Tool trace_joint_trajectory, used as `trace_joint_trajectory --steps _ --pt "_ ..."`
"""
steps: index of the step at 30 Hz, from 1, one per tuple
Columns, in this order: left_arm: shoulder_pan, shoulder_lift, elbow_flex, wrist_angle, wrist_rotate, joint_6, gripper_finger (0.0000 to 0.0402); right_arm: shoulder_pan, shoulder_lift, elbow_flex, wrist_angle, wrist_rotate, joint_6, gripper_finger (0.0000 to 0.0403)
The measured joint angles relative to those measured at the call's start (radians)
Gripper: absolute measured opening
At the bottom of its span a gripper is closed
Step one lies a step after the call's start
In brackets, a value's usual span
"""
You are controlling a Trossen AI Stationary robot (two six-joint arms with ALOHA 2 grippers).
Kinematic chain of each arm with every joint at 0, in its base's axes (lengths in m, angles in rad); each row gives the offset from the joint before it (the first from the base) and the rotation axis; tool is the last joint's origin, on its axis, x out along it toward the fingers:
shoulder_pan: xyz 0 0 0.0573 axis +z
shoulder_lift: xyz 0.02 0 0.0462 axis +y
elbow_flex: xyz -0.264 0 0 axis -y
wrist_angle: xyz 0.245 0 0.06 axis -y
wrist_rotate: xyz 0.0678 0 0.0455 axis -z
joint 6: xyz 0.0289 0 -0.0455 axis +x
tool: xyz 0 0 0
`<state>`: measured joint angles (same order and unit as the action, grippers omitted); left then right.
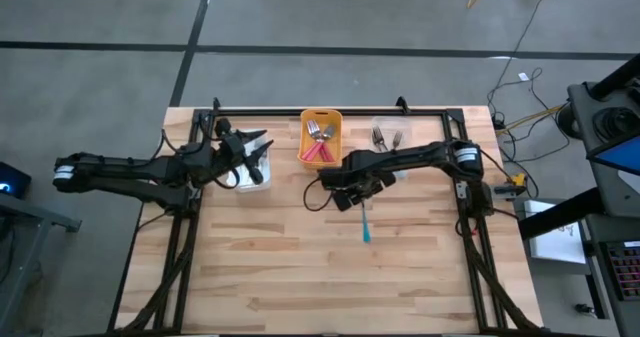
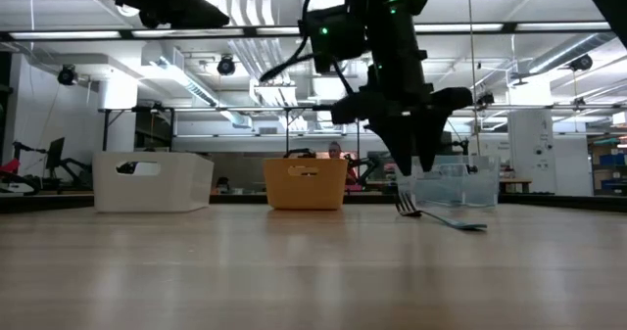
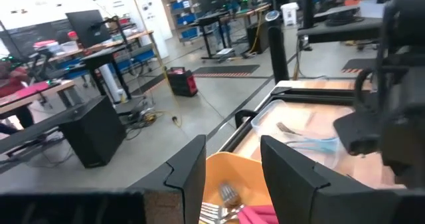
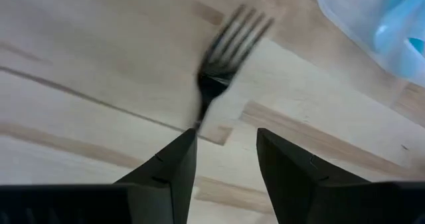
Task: Sort silverware by color (type)
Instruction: Put the blue fork into the transparent bin
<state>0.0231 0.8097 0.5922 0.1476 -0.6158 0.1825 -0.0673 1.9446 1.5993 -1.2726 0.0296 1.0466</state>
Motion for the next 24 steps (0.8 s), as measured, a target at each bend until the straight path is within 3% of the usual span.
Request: trace_joint_trajectory --steps 16,24 --pt "0.000 -0.031 0.000 -0.048 -0.005 -0.007 0.0125 0.021 -0.014 -0.021 0.080 0.050 0.002 0.0148" --pt "0.000 -0.035 0.000 -0.053 -0.005 -0.008 0.0125 0.044 -0.013 -0.131 0.196 0.031 0.074 0.0148"
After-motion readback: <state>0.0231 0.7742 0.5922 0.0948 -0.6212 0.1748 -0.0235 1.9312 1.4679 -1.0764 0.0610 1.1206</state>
